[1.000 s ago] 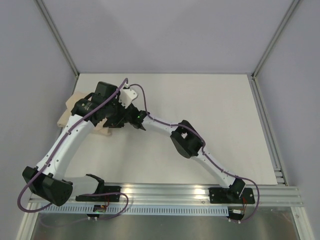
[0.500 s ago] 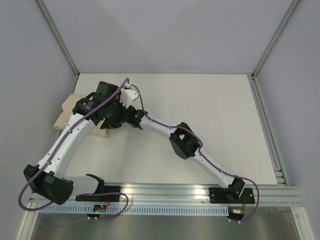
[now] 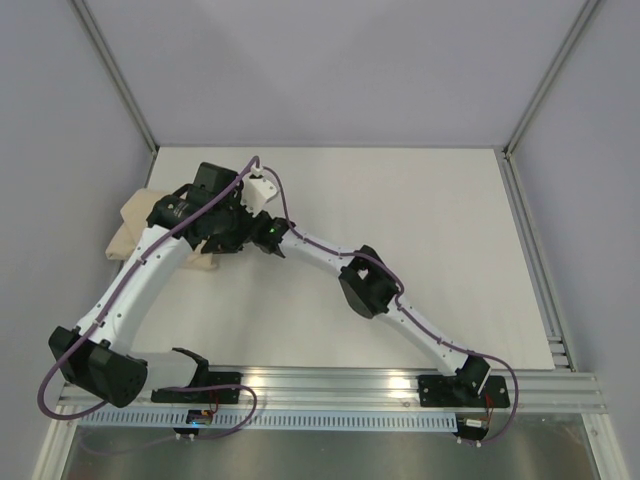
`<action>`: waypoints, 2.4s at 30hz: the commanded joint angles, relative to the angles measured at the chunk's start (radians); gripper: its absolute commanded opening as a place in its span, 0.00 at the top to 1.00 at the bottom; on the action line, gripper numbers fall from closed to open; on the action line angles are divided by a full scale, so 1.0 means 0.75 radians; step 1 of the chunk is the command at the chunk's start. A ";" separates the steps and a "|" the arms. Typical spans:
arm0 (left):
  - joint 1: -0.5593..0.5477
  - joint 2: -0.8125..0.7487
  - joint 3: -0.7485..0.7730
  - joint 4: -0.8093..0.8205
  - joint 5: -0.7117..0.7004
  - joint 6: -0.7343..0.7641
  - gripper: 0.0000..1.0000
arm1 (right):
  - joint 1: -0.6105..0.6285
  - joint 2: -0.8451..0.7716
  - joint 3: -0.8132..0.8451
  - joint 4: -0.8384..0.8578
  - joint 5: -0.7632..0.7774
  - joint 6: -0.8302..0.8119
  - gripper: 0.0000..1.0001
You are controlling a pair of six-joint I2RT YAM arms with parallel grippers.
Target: Prepare the surgical pack
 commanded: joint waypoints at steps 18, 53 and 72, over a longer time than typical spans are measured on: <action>-0.005 0.010 0.019 -0.013 0.045 -0.014 0.41 | -0.088 -0.093 -0.156 0.126 -0.011 0.035 0.29; -0.001 -0.793 -0.575 -0.076 -0.157 0.084 0.19 | -0.621 -1.569 -1.912 0.005 0.361 -0.423 0.00; -0.001 -1.035 -1.083 0.239 -0.436 0.011 0.00 | -0.777 -2.546 -2.584 -0.050 1.122 -0.624 0.00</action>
